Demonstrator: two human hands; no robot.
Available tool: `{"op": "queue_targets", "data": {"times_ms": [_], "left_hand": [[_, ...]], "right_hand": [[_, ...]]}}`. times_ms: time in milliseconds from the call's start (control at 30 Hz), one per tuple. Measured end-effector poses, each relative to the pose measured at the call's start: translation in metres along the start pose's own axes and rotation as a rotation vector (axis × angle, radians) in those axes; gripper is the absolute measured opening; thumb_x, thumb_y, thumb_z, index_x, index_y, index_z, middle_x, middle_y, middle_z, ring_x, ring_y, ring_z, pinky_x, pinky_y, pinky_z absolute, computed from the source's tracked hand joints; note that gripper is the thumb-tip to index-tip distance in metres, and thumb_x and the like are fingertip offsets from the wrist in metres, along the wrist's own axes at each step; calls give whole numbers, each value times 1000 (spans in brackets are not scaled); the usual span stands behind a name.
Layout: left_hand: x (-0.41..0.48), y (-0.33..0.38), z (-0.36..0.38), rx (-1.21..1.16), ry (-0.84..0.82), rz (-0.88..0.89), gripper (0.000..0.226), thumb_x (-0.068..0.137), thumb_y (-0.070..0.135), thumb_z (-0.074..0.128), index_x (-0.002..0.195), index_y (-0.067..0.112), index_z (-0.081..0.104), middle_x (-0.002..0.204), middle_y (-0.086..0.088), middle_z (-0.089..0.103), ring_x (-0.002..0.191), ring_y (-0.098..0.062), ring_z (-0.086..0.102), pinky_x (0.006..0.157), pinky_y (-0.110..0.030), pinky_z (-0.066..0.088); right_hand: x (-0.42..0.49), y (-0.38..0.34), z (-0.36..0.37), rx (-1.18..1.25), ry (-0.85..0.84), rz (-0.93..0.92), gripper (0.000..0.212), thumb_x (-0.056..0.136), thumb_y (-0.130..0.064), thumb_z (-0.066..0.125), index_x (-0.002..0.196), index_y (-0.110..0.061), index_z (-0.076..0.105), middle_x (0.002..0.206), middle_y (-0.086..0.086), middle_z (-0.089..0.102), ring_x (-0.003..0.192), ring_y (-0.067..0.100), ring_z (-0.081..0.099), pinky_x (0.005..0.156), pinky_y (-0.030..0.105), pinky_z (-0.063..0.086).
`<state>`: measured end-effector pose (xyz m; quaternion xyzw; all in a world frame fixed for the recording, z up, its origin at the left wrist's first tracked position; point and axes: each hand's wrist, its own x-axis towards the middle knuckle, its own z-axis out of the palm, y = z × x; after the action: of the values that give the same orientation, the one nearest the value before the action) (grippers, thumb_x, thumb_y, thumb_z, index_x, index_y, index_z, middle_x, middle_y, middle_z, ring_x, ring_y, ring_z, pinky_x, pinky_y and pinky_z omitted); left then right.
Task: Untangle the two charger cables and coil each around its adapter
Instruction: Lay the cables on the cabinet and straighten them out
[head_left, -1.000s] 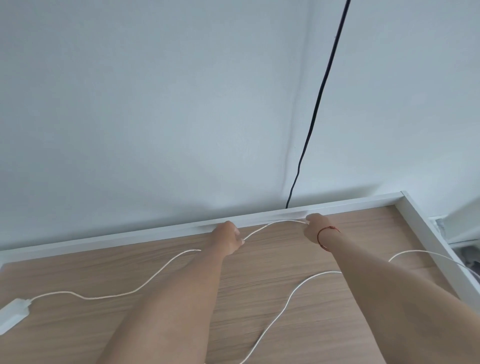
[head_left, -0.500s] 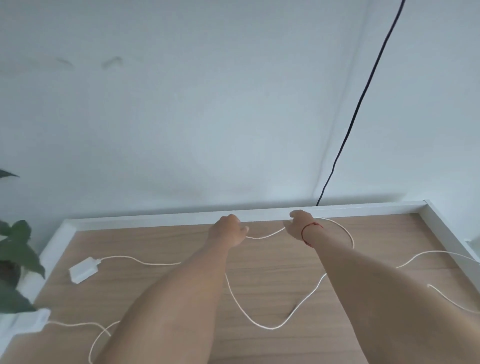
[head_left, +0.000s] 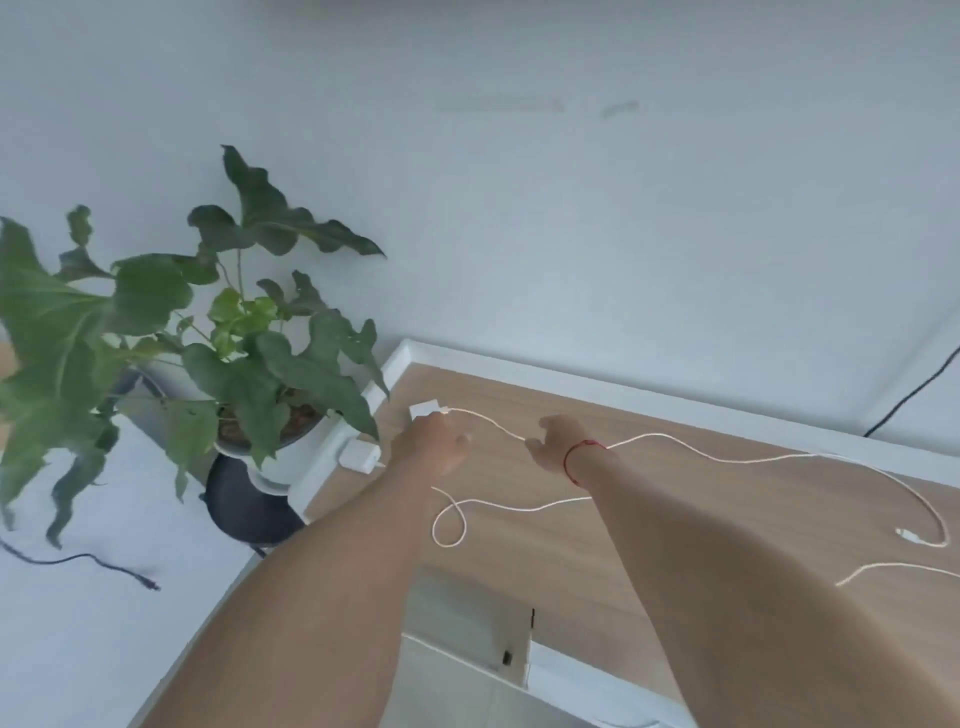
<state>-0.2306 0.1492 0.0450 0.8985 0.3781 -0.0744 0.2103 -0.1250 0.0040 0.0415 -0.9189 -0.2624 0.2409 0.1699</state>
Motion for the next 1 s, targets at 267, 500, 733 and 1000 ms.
{"op": "queue_targets", "data": {"times_ms": [267,500,733,1000], "left_hand": [[1,-108,-27,-42,21,-142,42,94,36,50,130,15,54,128,-4,57,118,-24,54,91,-33,44],[42,-158,-26,-116,-73,-159,52,94,38,52,139,13,47,144,-2,47,128,-23,48,101,-33,41],[88,-183,-15,-66,-106,-65,54,90,29,63,139,14,46,139,-4,48,124,-24,50,97,-35,45],[132,-199,9,46,-161,203,43,80,13,64,122,16,54,125,-1,53,109,-27,55,79,-34,47]], "right_hand": [[28,-101,58,-103,-95,-148,50,96,-30,47,141,-8,41,145,10,44,133,27,42,106,33,36],[74,-144,98,-96,-212,-143,49,97,-26,46,141,-7,40,142,11,45,130,27,44,103,33,37],[99,-151,127,-105,-284,-51,50,94,-23,52,140,-8,42,143,10,43,132,27,42,105,33,37],[112,-158,165,-27,-289,132,47,88,-14,55,134,-11,49,133,8,53,120,27,54,93,31,47]]}}
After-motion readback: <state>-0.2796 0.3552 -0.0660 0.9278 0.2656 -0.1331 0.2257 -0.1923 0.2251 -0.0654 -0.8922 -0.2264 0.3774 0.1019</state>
